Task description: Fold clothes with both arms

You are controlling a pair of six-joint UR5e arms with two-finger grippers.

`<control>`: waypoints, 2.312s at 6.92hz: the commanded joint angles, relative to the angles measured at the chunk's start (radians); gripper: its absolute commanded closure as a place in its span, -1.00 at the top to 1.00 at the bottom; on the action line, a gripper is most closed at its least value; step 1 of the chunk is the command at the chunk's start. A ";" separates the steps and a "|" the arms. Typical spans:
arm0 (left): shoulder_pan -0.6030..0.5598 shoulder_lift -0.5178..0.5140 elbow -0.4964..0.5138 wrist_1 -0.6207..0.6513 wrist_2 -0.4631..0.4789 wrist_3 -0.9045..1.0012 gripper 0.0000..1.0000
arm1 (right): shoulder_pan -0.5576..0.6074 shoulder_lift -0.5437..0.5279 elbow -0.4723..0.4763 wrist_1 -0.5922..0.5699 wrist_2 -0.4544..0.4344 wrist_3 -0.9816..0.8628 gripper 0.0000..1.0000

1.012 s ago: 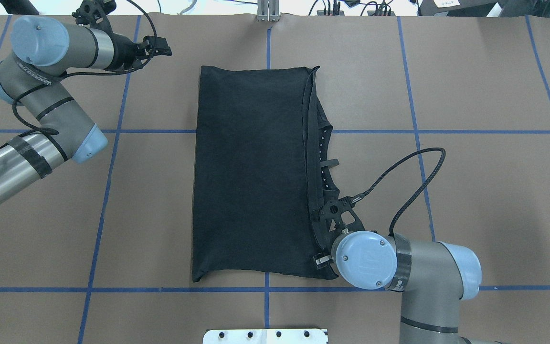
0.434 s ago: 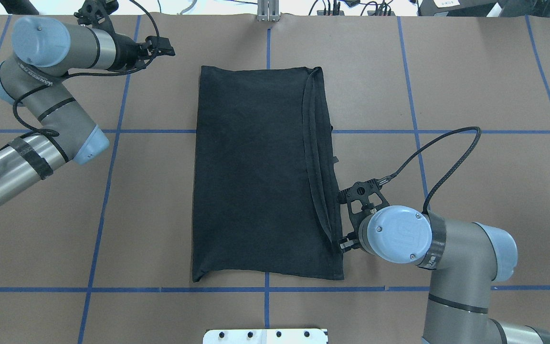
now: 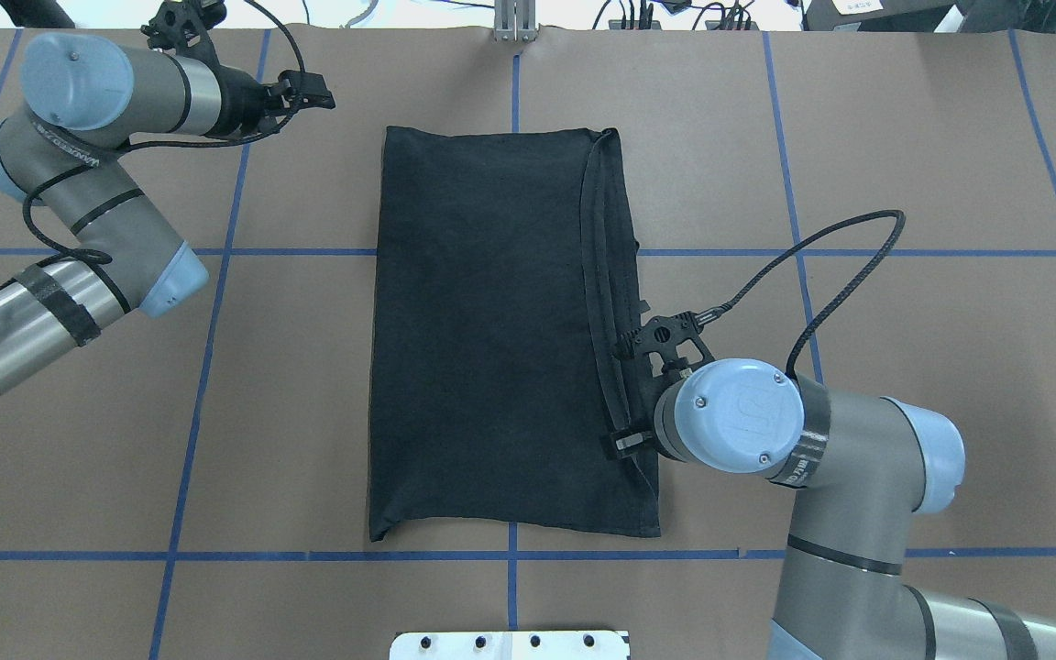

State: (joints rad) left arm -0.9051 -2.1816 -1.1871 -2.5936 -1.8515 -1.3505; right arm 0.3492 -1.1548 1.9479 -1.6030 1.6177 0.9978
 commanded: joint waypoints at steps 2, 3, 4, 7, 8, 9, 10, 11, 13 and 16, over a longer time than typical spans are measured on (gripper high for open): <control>0.000 0.002 0.000 0.000 0.000 0.001 1.00 | 0.004 0.073 -0.105 0.000 -0.007 -0.019 0.96; 0.003 0.002 0.001 0.000 0.000 0.001 1.00 | 0.005 0.063 -0.112 -0.001 -0.004 -0.028 0.96; 0.003 0.002 0.000 0.000 0.000 0.001 1.00 | 0.005 0.061 -0.118 -0.002 0.002 -0.028 0.96; 0.003 0.000 0.000 0.000 0.000 0.001 1.00 | 0.005 0.061 -0.141 -0.002 0.007 -0.030 0.96; 0.003 0.000 0.000 0.000 0.000 0.001 1.00 | 0.010 0.060 -0.141 -0.002 0.011 -0.031 0.96; 0.003 0.000 0.000 0.000 0.000 0.001 1.00 | 0.020 0.057 -0.141 -0.002 0.025 -0.031 0.96; 0.003 -0.001 -0.002 0.000 0.000 0.001 1.00 | 0.030 0.046 -0.141 -0.002 0.034 -0.033 0.96; 0.003 -0.001 -0.006 0.001 -0.002 0.001 1.00 | 0.033 0.035 -0.142 -0.002 0.036 -0.033 0.96; 0.005 -0.001 -0.016 0.001 -0.018 -0.001 1.00 | 0.077 0.014 -0.139 0.000 0.077 -0.059 0.96; 0.006 0.000 -0.022 0.012 -0.020 -0.004 1.00 | 0.109 -0.016 -0.133 0.005 0.108 -0.084 0.96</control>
State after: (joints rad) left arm -0.8995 -2.1826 -1.2079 -2.5859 -1.8710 -1.3542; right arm 0.4434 -1.1678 1.8116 -1.5990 1.7068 0.9224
